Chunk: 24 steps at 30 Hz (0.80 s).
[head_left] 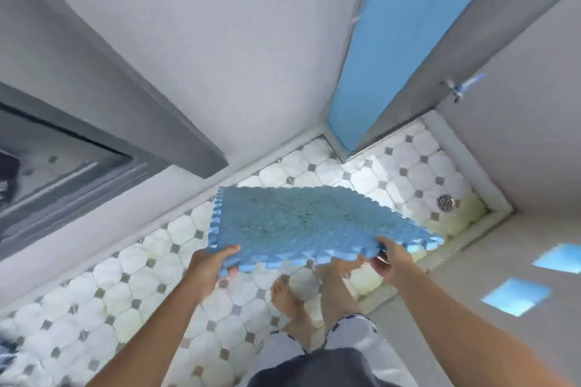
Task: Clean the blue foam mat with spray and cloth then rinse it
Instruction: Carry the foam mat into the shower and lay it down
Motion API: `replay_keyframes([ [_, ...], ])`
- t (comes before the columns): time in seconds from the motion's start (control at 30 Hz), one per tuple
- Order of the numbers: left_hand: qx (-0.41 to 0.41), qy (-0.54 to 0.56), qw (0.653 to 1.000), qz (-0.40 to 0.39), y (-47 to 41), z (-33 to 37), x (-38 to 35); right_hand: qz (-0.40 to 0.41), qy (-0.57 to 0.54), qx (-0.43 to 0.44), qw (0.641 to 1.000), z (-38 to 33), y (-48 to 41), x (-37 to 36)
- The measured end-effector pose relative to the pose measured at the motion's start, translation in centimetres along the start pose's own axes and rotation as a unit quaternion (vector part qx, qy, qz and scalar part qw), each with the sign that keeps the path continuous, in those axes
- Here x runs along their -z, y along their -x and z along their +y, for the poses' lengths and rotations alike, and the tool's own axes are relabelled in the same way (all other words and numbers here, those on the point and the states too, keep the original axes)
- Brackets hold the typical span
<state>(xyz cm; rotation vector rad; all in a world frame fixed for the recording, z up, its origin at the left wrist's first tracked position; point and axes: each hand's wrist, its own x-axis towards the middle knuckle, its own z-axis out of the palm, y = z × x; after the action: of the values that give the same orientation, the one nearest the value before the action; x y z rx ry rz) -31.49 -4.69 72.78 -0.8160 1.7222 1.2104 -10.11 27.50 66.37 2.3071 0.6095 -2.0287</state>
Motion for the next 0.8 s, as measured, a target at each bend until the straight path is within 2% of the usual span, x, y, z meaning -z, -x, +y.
replay_keyframes([
  [0.1, -0.006, -0.068, 0.997, -0.044, -0.2, 2.0, -7.7, 0.036, -0.074, 0.008, 0.997, -3.0, -0.3, 5.7],
  [0.23, 0.000, -0.151, 0.984, -0.097, -0.6, 3.3, -18.7, 0.129, -0.142, 0.037, 0.981, -6.4, -1.3, 12.7],
  [0.33, -0.011, -0.215, 0.970, -0.111, -1.8, 4.8, -25.6, 0.180, -0.192, 0.054, 0.963, -8.3, -2.7, 16.0],
  [0.5, 0.009, -0.271, 0.955, -0.116, -3.6, 7.3, -32.6, 0.209, -0.214, 0.062, 0.952, -11.7, -4.0, 17.7],
  [0.8, 0.012, -0.303, 0.941, -0.149, -6.5, 10.3, -43.5, 0.285, -0.255, 0.065, 0.922, -15.4, -8.3, 19.3],
])
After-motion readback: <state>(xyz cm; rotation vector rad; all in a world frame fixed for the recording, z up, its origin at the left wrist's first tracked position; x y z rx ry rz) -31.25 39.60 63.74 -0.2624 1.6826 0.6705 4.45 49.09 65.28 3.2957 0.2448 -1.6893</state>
